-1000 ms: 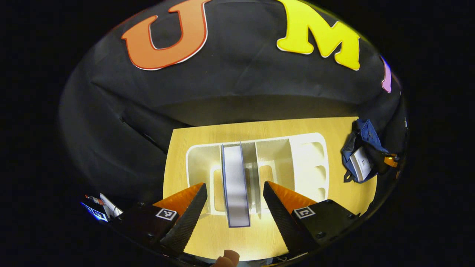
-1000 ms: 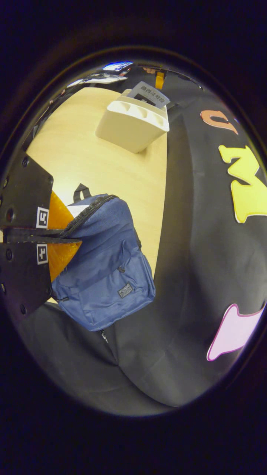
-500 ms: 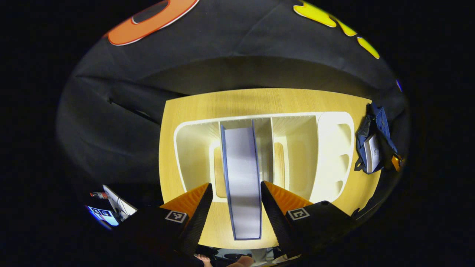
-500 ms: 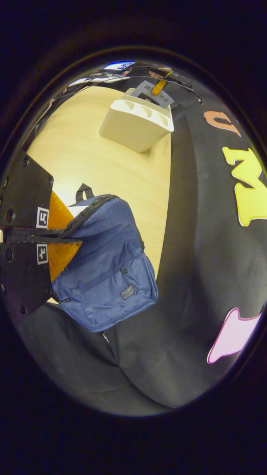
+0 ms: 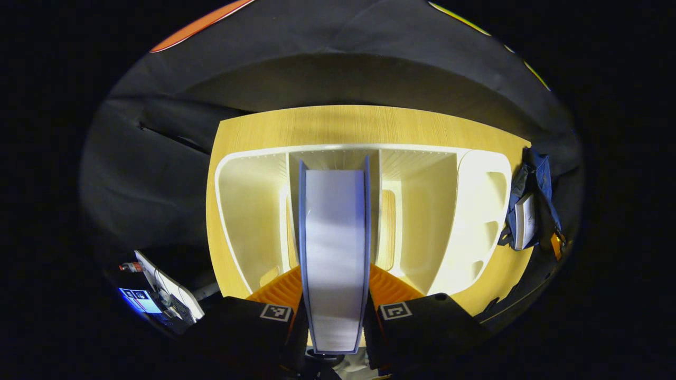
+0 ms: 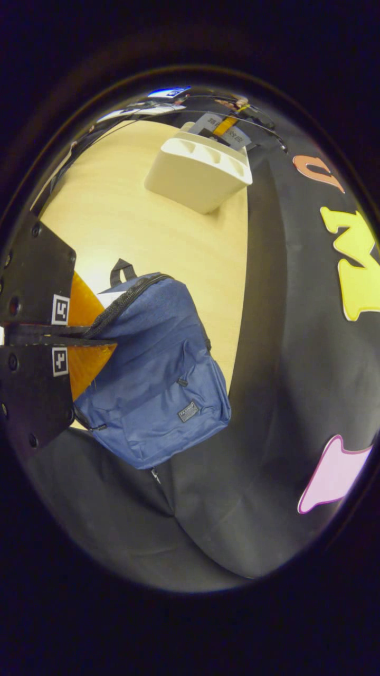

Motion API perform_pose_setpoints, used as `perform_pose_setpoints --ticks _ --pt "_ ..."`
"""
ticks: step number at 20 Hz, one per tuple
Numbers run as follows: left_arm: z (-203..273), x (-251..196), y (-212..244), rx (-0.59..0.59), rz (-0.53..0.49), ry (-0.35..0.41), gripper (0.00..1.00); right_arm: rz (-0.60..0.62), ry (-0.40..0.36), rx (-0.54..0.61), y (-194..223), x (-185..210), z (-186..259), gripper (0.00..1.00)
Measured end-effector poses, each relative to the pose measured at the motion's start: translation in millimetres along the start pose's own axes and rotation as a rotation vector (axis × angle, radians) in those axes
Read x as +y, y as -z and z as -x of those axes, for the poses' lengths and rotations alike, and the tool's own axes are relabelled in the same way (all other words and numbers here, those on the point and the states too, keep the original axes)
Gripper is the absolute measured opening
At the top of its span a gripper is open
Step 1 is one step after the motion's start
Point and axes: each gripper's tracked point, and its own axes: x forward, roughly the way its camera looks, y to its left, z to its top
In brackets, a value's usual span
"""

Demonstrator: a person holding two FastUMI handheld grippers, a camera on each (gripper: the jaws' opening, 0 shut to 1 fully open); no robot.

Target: Open the schoolbag, grab two books from the bookshelf and put them into the schoolbag.

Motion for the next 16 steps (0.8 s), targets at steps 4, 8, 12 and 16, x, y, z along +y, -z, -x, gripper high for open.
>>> perform_pose_setpoints --ticks 4,8,12,16 --pt "27.1 -13.2 8.3 -0.038 -0.012 0.058 0.45 0.022 0.001 0.000 6.8 4.3 -0.8 0.01" --pt "80.0 -3.3 27.2 -0.118 -0.045 0.047 0.45 0.052 -0.004 -0.010 10.0 2.6 1.7 0.01" --pt "132.4 1.2 56.5 -0.192 -0.065 0.042 0.45 0.078 -0.017 -0.026 10.3 -0.6 3.7 0.01" --pt "170.6 -6.4 92.1 -0.226 -0.036 0.090 0.45 0.088 -0.029 -0.026 9.4 -3.8 3.7 0.01"
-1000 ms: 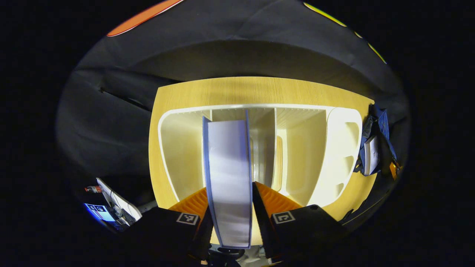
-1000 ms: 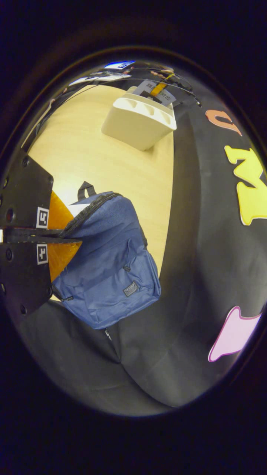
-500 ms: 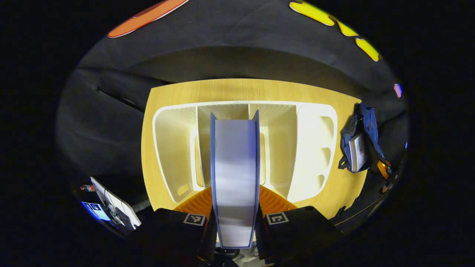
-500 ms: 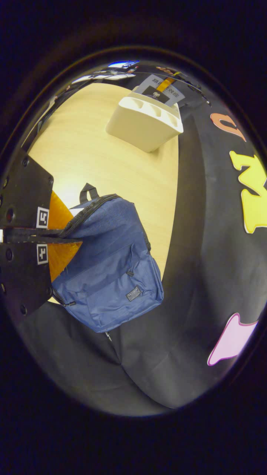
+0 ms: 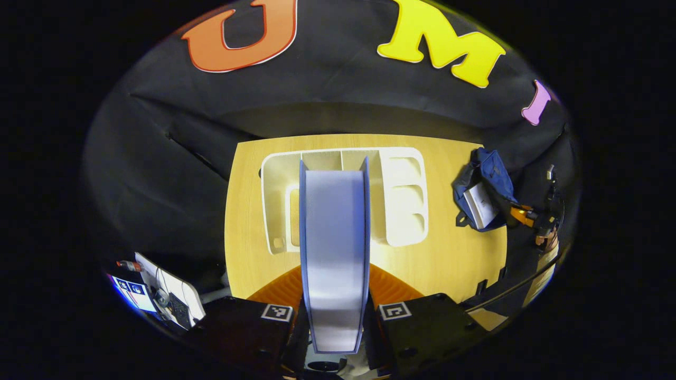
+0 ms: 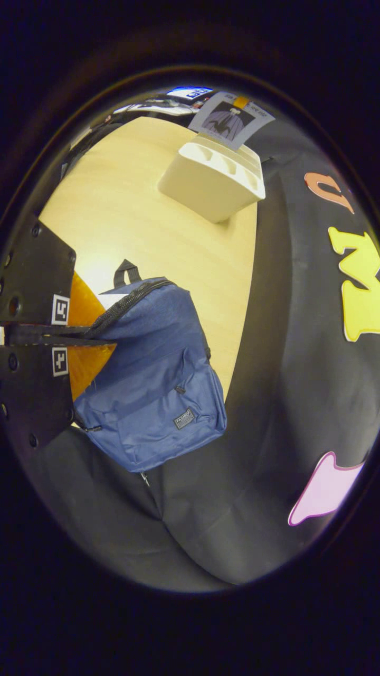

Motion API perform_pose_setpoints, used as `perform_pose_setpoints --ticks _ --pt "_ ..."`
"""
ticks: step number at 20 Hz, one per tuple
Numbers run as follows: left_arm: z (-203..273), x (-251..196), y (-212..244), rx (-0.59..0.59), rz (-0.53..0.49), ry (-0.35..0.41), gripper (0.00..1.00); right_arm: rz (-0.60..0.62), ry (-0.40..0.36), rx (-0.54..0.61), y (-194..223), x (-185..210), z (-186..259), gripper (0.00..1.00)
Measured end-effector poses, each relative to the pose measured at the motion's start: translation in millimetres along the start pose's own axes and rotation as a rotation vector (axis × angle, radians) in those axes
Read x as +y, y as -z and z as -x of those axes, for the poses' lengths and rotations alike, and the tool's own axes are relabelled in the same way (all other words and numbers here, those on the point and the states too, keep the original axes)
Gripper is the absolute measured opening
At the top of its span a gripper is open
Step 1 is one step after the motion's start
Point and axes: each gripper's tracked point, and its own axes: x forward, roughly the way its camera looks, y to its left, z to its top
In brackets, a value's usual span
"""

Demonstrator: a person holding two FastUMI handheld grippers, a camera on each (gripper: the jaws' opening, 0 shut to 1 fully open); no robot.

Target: Open the schoolbag, grab two books from the bookshelf and put them into the schoolbag.

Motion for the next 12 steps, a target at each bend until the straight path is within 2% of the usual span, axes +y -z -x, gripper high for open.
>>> perform_pose_setpoints --ticks 2,5,7,11,12 --pt "16.7 -4.8 15.0 -0.013 0.017 0.024 0.46 0.000 -0.004 -0.002 -1.5 -2.4 0.2 0.01" --pt "31.9 -24.6 42.6 0.000 0.071 0.118 0.48 0.006 -0.013 0.000 -3.2 -2.8 -0.4 0.01" --pt "34.7 -36.6 56.1 0.000 0.104 0.177 0.45 0.019 -0.014 0.003 -3.6 -1.2 -1.7 0.01" --pt "24.7 -86.9 73.9 -0.012 0.137 0.348 0.46 0.038 -0.022 0.007 -2.1 1.7 -2.9 0.01" --pt "19.8 -99.1 78.0 -0.010 0.135 0.379 0.42 0.033 -0.023 0.010 -1.7 2.0 -3.7 0.01"
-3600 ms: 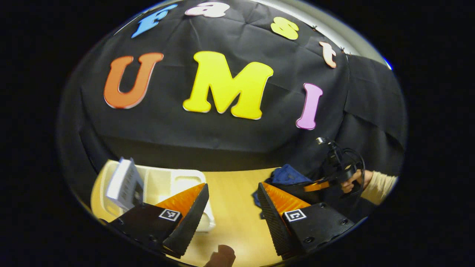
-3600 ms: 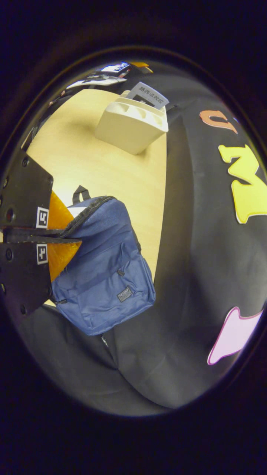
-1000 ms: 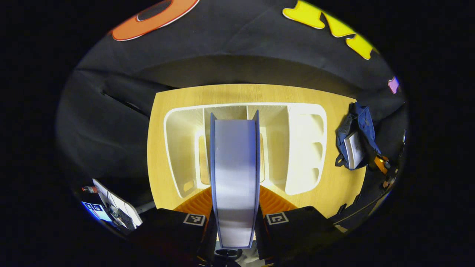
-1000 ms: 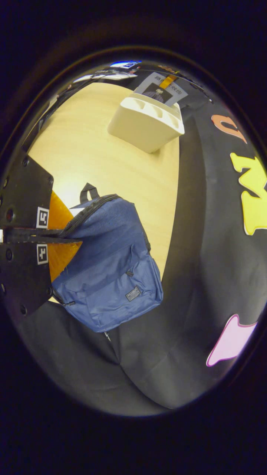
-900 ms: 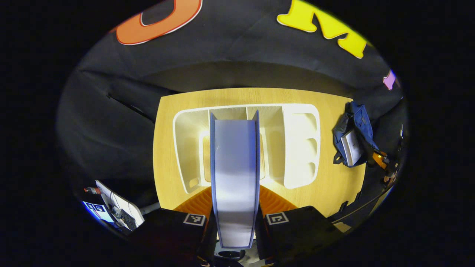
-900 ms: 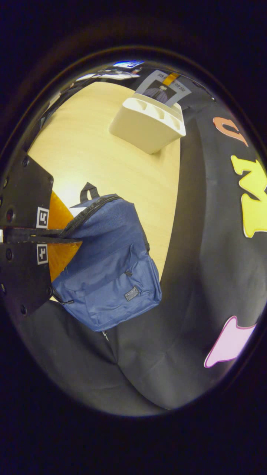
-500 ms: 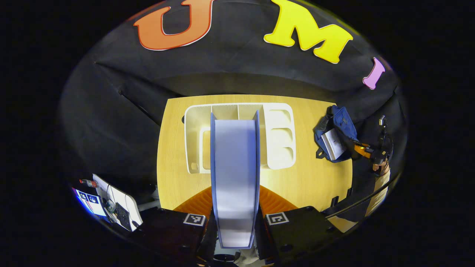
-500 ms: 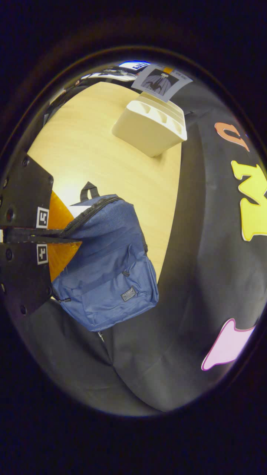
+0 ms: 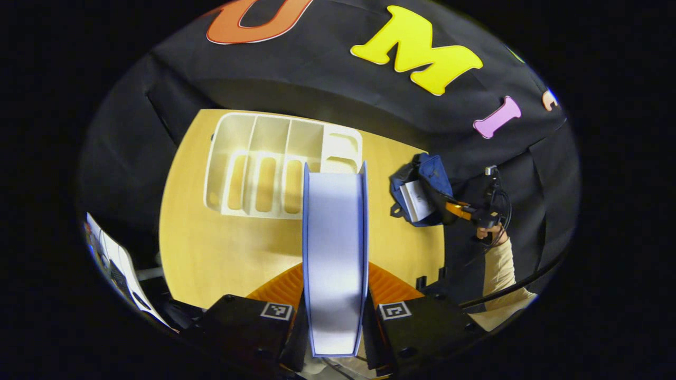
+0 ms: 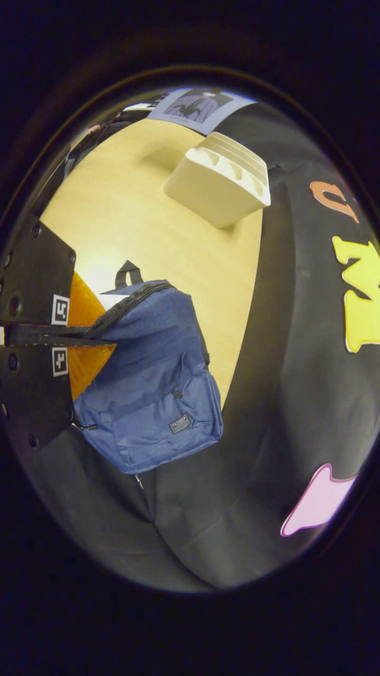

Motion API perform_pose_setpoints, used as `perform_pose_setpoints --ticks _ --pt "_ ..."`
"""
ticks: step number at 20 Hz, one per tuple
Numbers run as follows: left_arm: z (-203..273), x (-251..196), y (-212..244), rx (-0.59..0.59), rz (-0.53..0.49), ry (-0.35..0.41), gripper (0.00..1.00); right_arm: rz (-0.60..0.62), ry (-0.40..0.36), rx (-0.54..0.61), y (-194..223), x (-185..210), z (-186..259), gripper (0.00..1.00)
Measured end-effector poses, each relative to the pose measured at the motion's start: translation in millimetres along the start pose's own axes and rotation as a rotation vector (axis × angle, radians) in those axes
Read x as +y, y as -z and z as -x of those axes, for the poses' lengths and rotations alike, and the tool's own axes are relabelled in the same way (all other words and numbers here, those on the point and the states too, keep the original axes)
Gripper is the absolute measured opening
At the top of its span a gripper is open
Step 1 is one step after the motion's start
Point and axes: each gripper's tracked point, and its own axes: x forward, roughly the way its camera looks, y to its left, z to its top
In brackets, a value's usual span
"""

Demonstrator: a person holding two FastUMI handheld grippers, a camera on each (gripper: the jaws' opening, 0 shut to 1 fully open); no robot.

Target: Open the schoolbag, grab two books from the bookshelf and put them into the schoolbag.

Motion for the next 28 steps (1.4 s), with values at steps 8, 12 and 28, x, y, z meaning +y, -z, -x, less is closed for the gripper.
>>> perform_pose_setpoints --ticks 8,12,28 --pt "-97.5 -80.8 25.3 0.064 0.064 0.253 0.45 -0.032 -0.006 0.021 3.5 4.1 -1.7 0.01" --pt "-153.7 -124.9 9.2 0.020 0.103 0.418 0.44 -0.056 -0.004 0.042 2.7 4.8 0.9 0.01" --pt "-333.0 -224.7 -27.2 -0.025 0.350 0.659 0.44 -0.229 -0.122 0.076 -9.6 0.7 0.2 0.01"
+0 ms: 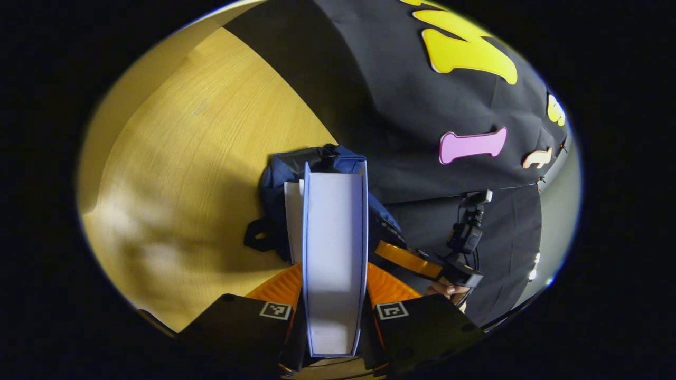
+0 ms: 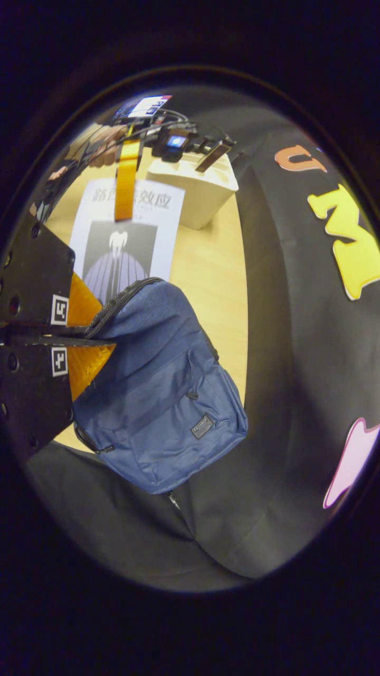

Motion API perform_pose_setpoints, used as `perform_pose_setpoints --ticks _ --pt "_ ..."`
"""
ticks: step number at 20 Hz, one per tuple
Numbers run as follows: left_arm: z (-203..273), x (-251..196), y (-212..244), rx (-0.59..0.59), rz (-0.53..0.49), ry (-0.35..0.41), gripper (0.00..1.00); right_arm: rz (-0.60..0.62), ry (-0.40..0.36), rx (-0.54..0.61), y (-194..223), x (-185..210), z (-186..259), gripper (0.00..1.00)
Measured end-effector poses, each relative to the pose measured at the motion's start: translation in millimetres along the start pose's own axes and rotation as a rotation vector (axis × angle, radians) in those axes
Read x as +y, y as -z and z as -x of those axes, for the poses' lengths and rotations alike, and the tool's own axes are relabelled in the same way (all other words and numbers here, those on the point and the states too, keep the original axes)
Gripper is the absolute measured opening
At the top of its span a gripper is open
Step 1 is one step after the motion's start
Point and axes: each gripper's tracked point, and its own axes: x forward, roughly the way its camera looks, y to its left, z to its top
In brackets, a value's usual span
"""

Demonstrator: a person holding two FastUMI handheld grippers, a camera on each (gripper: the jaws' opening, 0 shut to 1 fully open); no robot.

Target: Open the schoolbag, grab two books from the bookshelf and put them into the schoolbag.

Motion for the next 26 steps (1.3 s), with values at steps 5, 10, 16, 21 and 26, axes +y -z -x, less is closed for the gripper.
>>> perform_pose_setpoints --ticks 5,10,16,21,26 --pt "-40.2 8.6 -12.3 -0.070 0.081 0.110 0.44 0.091 -0.051 0.033 -3.0 17.8 -3.0 0.01" --pt "-109.4 -5.0 -19.9 -0.130 0.113 0.208 0.45 0.176 -0.081 0.074 0.3 31.3 -10.9 0.01" --pt "-171.9 -9.7 -14.6 -0.164 0.084 0.249 0.45 0.217 -0.127 0.050 -16.7 36.3 -0.6 0.01" --pt "-185.9 -8.3 -15.1 -0.166 0.069 0.256 0.46 0.204 -0.140 0.032 -18.9 26.2 4.8 0.00" --pt "-168.4 -8.4 -11.5 -0.144 0.125 0.203 0.58 0.143 -0.151 0.011 -20.6 18.7 -0.3 0.01"
